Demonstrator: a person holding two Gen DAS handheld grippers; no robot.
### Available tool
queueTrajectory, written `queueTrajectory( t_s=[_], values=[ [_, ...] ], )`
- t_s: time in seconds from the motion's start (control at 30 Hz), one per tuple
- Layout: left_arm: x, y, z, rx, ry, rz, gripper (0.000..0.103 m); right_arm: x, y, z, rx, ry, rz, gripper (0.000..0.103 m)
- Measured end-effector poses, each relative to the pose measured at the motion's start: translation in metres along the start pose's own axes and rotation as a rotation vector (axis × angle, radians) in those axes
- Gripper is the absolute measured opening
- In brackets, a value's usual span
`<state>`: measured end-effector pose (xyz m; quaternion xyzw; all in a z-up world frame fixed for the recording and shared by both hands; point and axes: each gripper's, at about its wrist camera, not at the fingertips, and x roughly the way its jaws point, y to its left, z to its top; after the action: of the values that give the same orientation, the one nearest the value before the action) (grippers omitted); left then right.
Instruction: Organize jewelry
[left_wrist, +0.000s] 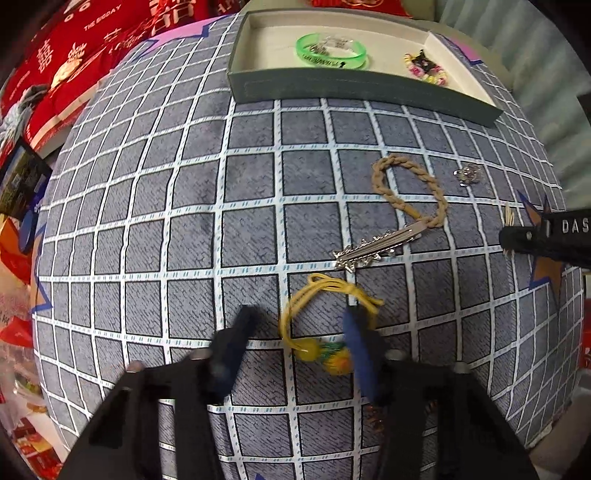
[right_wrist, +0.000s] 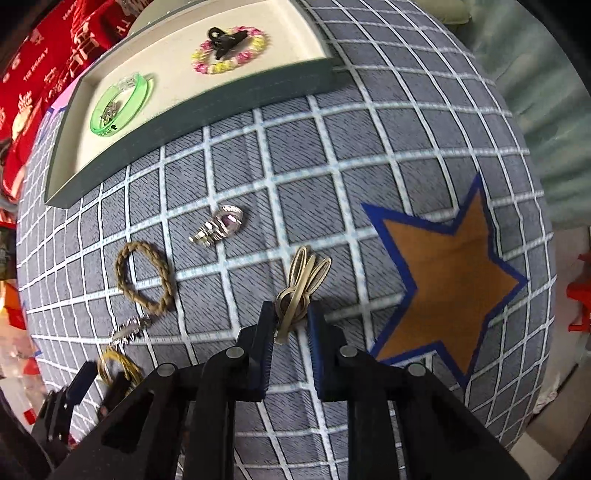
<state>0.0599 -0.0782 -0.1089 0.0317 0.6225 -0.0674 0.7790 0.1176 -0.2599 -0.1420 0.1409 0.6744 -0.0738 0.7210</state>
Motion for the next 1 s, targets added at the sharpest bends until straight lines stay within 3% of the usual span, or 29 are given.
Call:
queueTrajectory(
  t_s=[0.07, 0.13, 0.4, 0.53, 0.77, 1.0],
  values=[
    [-0.002, -0.001, 0.003, 0.013, 0.002, -0.024, 0.021, -0.002, -0.001, -0.004, -0.003, 0.005, 0.005, 0.011],
    [-0.007, 0.003, 0.007, 0.009, 0.012, -0.07, 0.013, -0.003, -0.002, -0.01, 0.003, 0.009, 0.017, 0.011],
    [-0.024, 0.021, 0.005, -0.002, -0.007, -0.13, 0.013, -0.017, -0.05, -0.027, 0.012, -0.014, 0.085, 0.011],
    [-0.033, 0.027, 0.01, -0.002, -0.023, -0.147, 0.013, -0.032, -0.053, -0.037, 0.004, -0.028, 0.099, 0.011],
    [-0.054, 0.029, 0.005, -0.004, -0.059, -0.173, 0.013, -0.055, -0.08, -0.031, 0.002, -0.044, 0.118, 0.011],
    [-0.059, 0.027, 0.007, -0.006, -0.068, -0.171, 0.013, -0.05, -0.058, -0.029, 0.006, -0.05, 0.123, 0.011]
  ],
)
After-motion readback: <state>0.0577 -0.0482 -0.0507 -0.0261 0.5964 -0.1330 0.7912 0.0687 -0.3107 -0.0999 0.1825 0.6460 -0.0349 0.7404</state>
